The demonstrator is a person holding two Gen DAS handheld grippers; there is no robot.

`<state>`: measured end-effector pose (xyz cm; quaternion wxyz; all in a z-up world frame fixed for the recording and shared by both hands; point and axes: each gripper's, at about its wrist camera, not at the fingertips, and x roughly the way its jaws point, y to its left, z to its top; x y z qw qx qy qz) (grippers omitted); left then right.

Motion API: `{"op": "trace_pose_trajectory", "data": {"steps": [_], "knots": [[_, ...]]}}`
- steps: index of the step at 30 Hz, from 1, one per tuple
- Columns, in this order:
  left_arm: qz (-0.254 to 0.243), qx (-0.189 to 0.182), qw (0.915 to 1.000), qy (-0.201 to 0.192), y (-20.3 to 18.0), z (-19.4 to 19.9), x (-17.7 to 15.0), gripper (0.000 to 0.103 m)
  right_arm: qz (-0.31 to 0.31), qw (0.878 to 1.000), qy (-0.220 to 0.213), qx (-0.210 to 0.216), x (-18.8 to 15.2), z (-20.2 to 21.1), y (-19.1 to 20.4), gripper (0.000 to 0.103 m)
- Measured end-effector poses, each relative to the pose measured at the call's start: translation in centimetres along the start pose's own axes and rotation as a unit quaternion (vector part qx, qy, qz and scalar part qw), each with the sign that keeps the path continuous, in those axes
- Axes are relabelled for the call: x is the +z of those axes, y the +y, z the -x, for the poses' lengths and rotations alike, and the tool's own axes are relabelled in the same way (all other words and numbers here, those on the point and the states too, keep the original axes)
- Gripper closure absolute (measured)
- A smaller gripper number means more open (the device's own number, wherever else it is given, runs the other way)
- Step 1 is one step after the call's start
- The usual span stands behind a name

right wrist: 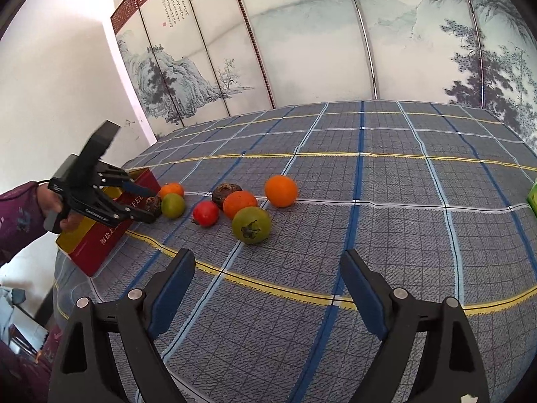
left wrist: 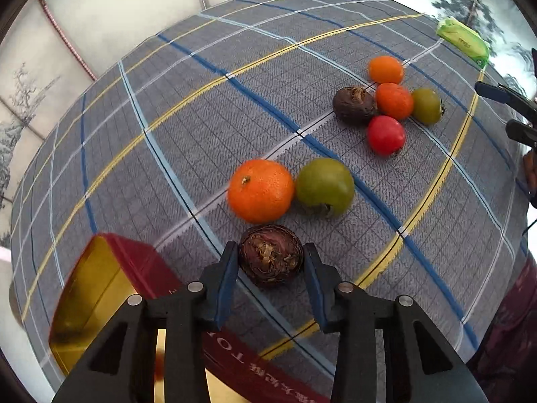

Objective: Organize fruits
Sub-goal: 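Grasp the second dark brown fruit with the left tool, then place the dark brown fruit in the tin with the left tool while the right tool grasps a red tomato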

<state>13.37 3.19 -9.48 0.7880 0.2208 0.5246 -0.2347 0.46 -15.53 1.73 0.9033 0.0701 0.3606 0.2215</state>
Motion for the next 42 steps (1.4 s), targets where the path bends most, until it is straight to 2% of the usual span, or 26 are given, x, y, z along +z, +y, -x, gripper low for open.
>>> {"op": "trace_pose_trajectory", "data": {"steps": [2, 5, 9, 12, 15, 17, 20, 23, 25, 28, 32, 34, 36, 39, 42], "knots": [[0.007, 0.015, 0.9998, -0.007, -0.6, 0.3, -0.5, 0.064, 0.002, 1.000, -0.001, -0.001, 0.1, -0.1, 0.1, 0.015], [0.048, 0.022, 0.9981, -0.032, -1.3, 2.2, -1.8, 0.064, -0.003, 1.000, 0.000, -0.001, 0.0, -0.1, -0.1, 0.014], [0.122, 0.014, 0.9891, -0.081, -2.6, 6.4, -4.1, 0.064, 0.003, 1.000, 0.001, 0.010, 0.2, 0.0, 0.3, 0.013], [0.164, -0.002, 0.9806, -0.107, -4.0, 9.0, -5.9, 0.064, 0.021, 0.997, -0.009, 0.073, 1.1, 0.2, 1.8, 0.016], [0.193, -0.014, 0.9723, -0.131, -5.6, 11.1, -7.9, 0.064, 0.045, 0.989, -0.003, 0.139, 2.8, -0.7, 4.2, 0.029], [0.198, -0.006, 0.9707, -0.136, -6.5, 12.0, -8.9, 0.064, 0.062, 0.984, 0.020, 0.166, 3.7, -2.7, 6.1, 0.037], [0.201, 0.008, 0.9681, -0.150, -7.5, 13.6, -10.4, 0.064, 0.069, 0.983, 0.059, 0.158, 4.1, -5.8, 7.5, 0.045], [0.208, 0.015, 0.9654, -0.156, -7.5, 14.7, -11.6, 0.063, 0.052, 0.986, 0.088, 0.130, 4.4, -8.6, 7.9, 0.051], [0.208, 0.016, 0.9655, -0.156, -7.5, 15.0, -12.3, 0.063, 0.043, 0.989, 0.100, 0.102, 4.4, -9.9, 8.2, 0.053], [0.215, 0.015, 0.9639, -0.157, -7.4, 15.3, -13.1, 0.063, 0.044, 0.992, 0.112, 0.038, 4.4, -11.3, 8.5, 0.053], [0.228, 0.010, 0.9597, -0.165, -7.0, 15.5, -13.7, 0.063, 0.045, 0.992, 0.117, -0.007, 4.5, -12.7, 8.4, 0.053], [0.236, 0.008, 0.9569, -0.169, -6.7, 15.6, -14.1, 0.063, 0.041, 0.992, 0.118, -0.010, 4.7, -13.2, 8.2, 0.054], [0.248, 0.012, 0.9525, -0.176, -6.2, 15.8, -14.7, 0.063, 0.051, 0.991, 0.123, -0.020, 4.7, -13.3, 8.4, 0.059], [0.274, 0.016, 0.9432, -0.187, -5.0, 16.2, -15.7, 0.063, 0.050, 0.991, 0.120, -0.025, 4.5, -13.0, 8.3, 0.073], [0.296, 0.035, 0.9356, -0.189, -3.4, 16.3, -17.0, 0.063, 0.031, 0.993, 0.114, -0.014, 3.8, -12.2, 8.0, 0.075]]}}
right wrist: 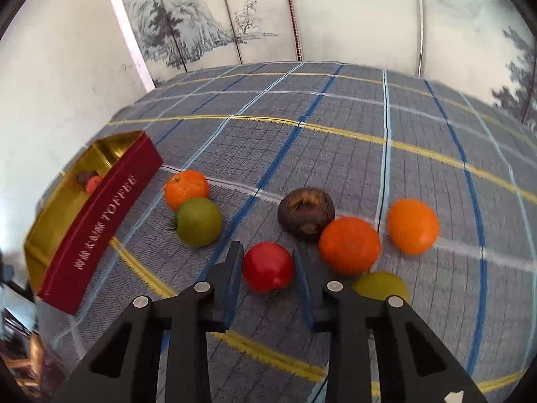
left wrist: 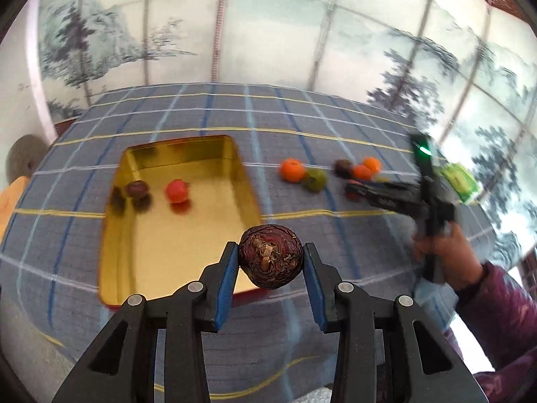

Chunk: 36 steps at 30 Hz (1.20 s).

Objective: Organize fruits
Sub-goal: 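Place the dark brown fruit in the tin with the left tool while the right tool grasps a red tomato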

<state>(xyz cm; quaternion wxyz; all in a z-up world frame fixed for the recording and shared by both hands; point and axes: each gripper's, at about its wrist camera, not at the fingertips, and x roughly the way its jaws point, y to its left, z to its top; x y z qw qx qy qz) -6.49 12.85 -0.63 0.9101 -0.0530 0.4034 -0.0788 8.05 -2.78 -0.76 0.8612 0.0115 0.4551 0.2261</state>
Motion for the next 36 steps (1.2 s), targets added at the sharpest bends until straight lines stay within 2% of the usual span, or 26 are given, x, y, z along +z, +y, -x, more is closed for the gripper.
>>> {"op": "trace_pose_trajectory", "data": {"steps": [4, 8, 19, 21, 22, 23, 25, 28, 32, 36], "knots": [[0.018, 0.029, 0.9994, 0.003, 2.7, -0.7, 0.2, 0.063, -0.007, 1.000, -0.001, 0.006, -0.9, 0.5, -0.1, 0.075], [0.017, 0.068, 0.9975, 0.004, 4.9, -2.1, 0.2, 0.063, -0.010, 1.000, 0.007, 0.006, -1.1, 0.3, 0.0, 0.067], [0.017, 0.092, 0.9950, 0.035, 7.9, -6.2, 0.4, 0.063, -0.002, 1.000, 0.008, 0.000, -1.4, 0.4, 0.5, 0.064], [0.017, 0.091, 0.9950, 0.038, 8.1, -6.5, 0.6, 0.063, -0.005, 1.000, 0.005, -0.002, -1.3, 0.4, 0.6, 0.053], [0.016, 0.093, 0.9948, 0.039, 8.2, -6.6, 0.8, 0.063, -0.005, 1.000, 0.005, -0.002, -1.3, 0.4, 0.7, 0.044], [0.015, 0.095, 0.9946, 0.041, 8.2, -6.8, 0.9, 0.063, -0.003, 1.000, 0.006, -0.004, -1.1, 0.3, 0.7, 0.044], [0.014, 0.097, 0.9943, 0.042, 8.4, -7.1, 1.3, 0.063, 0.001, 1.000, 0.008, -0.005, -0.9, 0.1, 0.7, 0.046], [0.014, 0.103, 0.9937, 0.043, 8.9, -7.6, 2.0, 0.063, -0.002, 1.000, 0.008, -0.005, -0.7, 0.0, 0.6, 0.065], [0.010, 0.119, 0.9920, 0.041, 9.3, -8.1, 2.6, 0.063, -0.005, 1.000, 0.009, -0.001, -0.6, 0.0, 0.4, 0.073], [0.003, 0.143, 0.9887, 0.044, 9.4, -8.5, 2.8, 0.057, 0.000, 1.000, 0.010, -0.001, -0.5, -0.1, 0.5, 0.073]]}}
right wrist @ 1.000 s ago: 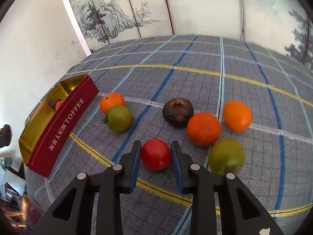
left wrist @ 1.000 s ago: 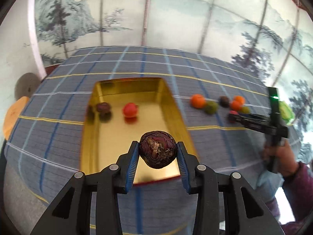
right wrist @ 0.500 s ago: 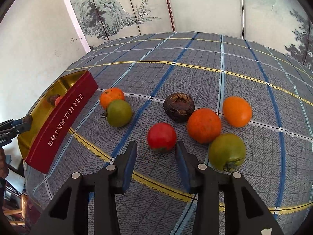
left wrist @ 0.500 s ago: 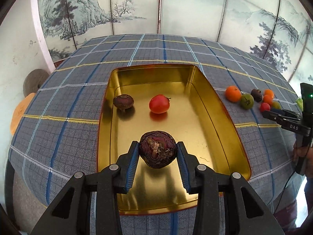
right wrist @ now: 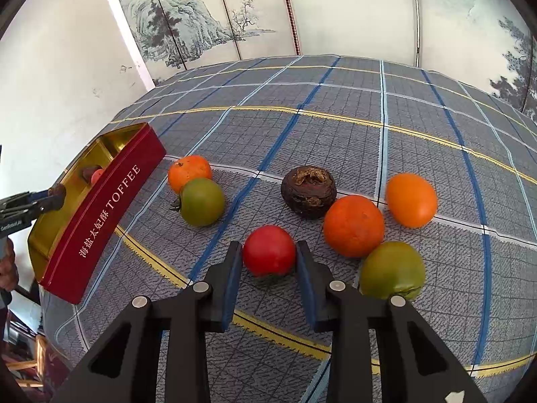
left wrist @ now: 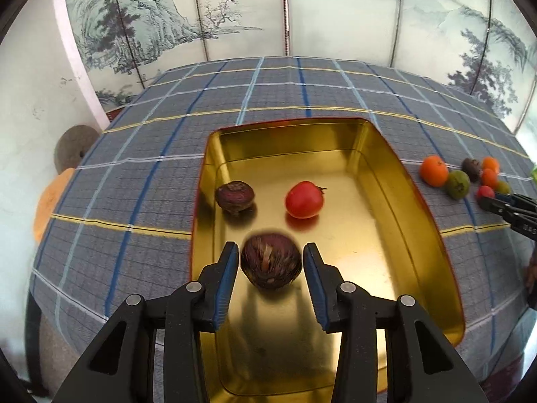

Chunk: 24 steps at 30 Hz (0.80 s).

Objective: Organize fruits
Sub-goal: 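Place the dark brown fruit in the tin with the left tool while the right tool grasps a red tomato, then lower the red tomato into the tin and release with the right tool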

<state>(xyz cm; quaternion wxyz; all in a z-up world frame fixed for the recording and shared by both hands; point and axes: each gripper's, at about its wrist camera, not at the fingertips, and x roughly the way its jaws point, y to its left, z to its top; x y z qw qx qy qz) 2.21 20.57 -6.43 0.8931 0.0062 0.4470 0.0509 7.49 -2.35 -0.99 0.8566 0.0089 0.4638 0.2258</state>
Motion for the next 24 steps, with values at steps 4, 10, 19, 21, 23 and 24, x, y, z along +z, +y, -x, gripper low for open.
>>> {"op": "trace_pose_trajectory", "data": {"steps": [4, 10, 19, 21, 23, 24], "knots": [[0.002, 0.023, 0.9996, -0.019, 0.2, 0.6, -0.2, 0.027, 0.000, 1.000, 0.000, 0.004, 0.0, 0.0, 0.1, 0.074], [-0.001, 0.027, 0.9992, -0.029, 0.1, 1.8, -0.5, 0.026, 0.004, 1.000, -0.001, 0.008, -0.1, 0.0, 0.2, 0.074], [0.011, 0.027, 0.9988, -0.038, -0.3, 3.2, -1.5, 0.026, -0.013, 1.000, -0.008, 0.021, -0.5, 1.1, 0.1, 0.074], [0.009, 0.028, 0.9988, -0.038, -0.5, 3.5, -1.7, 0.026, -0.010, 1.000, -0.013, 0.026, -0.3, 1.7, 0.5, 0.074], [0.010, 0.030, 0.9987, -0.040, -0.7, 3.7, -1.8, 0.026, -0.007, 0.999, -0.019, 0.032, -0.1, 2.2, 1.1, 0.074], [0.011, 0.029, 0.9987, -0.041, -0.7, 3.8, -1.9, 0.026, -0.005, 0.999, -0.022, 0.037, 0.0, 2.5, 1.5, 0.074]]}}
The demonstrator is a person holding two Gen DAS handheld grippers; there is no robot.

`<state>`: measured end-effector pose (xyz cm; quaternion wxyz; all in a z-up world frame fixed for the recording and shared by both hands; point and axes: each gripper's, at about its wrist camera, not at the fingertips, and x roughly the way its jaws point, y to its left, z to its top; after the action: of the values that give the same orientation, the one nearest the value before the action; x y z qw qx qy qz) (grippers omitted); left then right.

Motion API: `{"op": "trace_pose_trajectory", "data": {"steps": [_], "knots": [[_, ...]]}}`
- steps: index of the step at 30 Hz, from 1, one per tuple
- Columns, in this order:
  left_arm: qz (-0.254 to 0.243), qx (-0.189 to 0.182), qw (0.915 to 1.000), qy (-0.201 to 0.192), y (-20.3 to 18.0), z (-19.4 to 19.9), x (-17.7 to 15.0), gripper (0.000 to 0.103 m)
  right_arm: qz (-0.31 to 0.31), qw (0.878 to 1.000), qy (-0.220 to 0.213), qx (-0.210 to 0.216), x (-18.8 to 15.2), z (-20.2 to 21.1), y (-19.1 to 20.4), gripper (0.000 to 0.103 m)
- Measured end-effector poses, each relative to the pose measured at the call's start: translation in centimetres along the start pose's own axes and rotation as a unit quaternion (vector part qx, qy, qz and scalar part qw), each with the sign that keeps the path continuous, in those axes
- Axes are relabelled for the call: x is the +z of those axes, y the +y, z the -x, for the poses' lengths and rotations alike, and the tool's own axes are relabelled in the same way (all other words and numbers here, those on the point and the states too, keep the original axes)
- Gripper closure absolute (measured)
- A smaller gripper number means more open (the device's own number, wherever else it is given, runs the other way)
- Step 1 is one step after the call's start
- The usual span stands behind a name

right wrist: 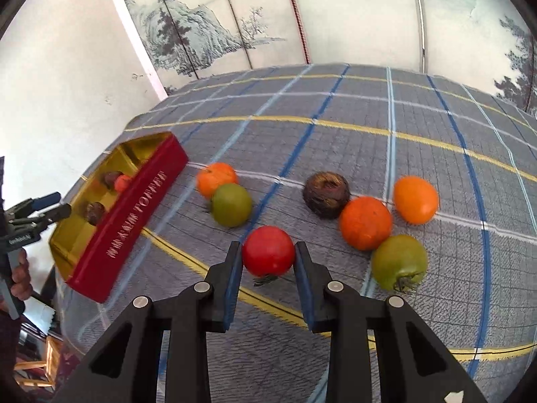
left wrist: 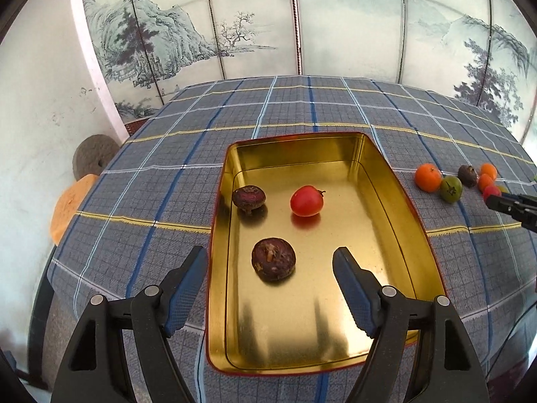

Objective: Organize fruits
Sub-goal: 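Lower the red tomato into the tin and release with the right tool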

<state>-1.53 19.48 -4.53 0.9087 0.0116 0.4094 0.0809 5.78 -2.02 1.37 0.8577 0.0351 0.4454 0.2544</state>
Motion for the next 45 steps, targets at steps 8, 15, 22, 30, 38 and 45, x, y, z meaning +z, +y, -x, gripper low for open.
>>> {"op": "trace_pose_trajectory", "data": {"steps": [8, 15, 22, 30, 38, 45], "knots": [[0.013, -0.004, 0.9999, -0.006, 0.6, 1.1, -0.7, 0.022, 0.035, 0.997, -0.022, 0.064, 2.3, 1.8, 5.8, 0.074], [0.047, -0.013, 0.9988, -0.001, 2.6, 1.9, -1.5, 0.009, 0.068, 0.989, -0.012, 0.134, 4.2, 0.7, 11.9, 0.074], [0.072, -0.009, 0.9971, -0.023, 4.9, 3.7, -2.1, 0.003, 0.093, 0.981, 0.026, 0.170, 5.0, -3.4, 16.4, 0.074], [0.057, 0.023, 0.9970, -0.047, 5.4, 4.5, -3.0, 0.003, 0.106, 0.977, 0.073, 0.172, 5.5, -8.4, 18.9, 0.074], [0.045, 0.026, 0.9978, -0.040, 5.2, 4.0, -3.5, 0.003, 0.111, 0.976, 0.093, 0.164, 6.2, -11.4, 20.3, 0.074], [0.030, 0.035, 0.9983, -0.035, 4.7, 3.7, -3.8, 0.003, 0.099, 0.978, 0.069, 0.173, 7.5, -11.9, 20.8, 0.068]]}}
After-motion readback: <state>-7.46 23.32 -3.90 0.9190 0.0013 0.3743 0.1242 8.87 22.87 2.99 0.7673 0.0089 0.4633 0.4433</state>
